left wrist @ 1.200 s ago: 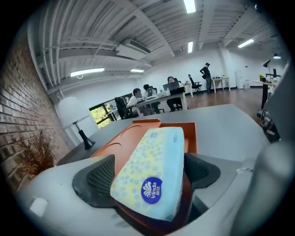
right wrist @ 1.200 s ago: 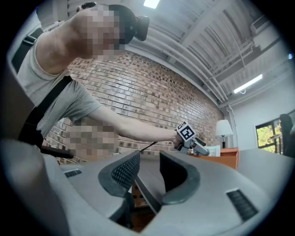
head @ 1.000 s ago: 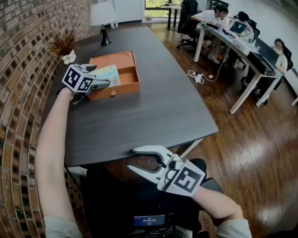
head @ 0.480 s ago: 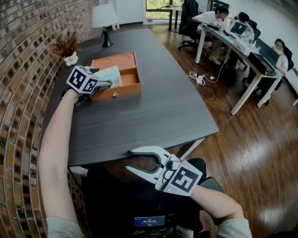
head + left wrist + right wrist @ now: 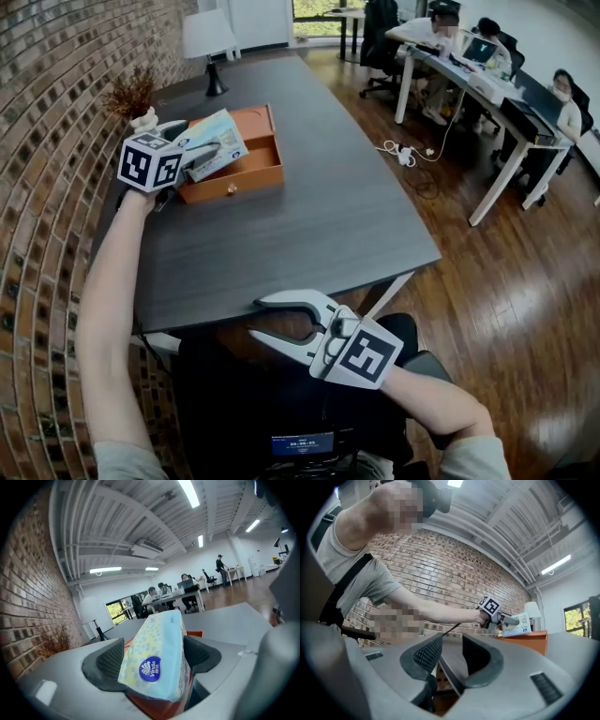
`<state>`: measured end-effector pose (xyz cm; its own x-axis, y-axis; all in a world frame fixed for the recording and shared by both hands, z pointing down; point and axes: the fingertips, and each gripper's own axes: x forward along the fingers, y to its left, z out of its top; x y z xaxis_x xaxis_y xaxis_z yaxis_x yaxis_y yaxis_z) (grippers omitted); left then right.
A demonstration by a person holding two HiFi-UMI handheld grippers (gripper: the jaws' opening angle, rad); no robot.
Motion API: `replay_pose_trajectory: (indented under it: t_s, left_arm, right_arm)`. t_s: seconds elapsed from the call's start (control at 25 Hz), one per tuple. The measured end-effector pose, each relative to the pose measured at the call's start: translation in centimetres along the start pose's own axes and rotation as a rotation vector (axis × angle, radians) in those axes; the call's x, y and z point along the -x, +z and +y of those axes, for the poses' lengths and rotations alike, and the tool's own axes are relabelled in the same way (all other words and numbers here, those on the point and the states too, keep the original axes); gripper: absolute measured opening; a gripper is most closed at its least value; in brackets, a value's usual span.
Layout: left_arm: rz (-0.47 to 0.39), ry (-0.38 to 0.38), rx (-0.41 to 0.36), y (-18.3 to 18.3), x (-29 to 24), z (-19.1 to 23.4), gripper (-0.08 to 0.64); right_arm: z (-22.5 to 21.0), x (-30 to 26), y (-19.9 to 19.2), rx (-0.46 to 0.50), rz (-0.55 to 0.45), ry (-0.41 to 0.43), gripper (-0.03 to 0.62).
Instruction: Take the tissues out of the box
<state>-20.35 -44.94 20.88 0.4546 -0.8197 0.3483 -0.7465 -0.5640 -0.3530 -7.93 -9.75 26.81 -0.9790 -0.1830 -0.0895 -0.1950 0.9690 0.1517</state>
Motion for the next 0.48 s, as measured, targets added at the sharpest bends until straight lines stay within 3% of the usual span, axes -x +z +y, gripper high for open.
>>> replay_pose_trajectory:
  t_s: [0.2, 0.36, 0.44, 0.48]
  left_arm:
    - [-0.294, 0.025, 0.183, 3.8, 6.5, -1.3, 0.396]
    - [-0.586, -0.059, 0.464, 3.3, 12.7, -5.0, 0.374]
    - [-0.636, -0.113, 0.626, 1.4, 13.2, -7.0, 0.362]
    - [-0.616, -0.121, 0.672, 0.1, 12.8, -7.8, 0.359]
  right_arm:
    - [-0.2, 0.0, 0.3, 0.003, -0.005, -0.010, 0.135]
    - [-0.1, -0.1, 0.4, -0.001, -0.012, -0.015, 0.135]
    - [-0.1, 0.0, 0.3, 0.005, -0.003, -0.015, 0.135]
    - [-0.1, -0.1, 0.2, 0.013, 0.005, -0.013, 0.135]
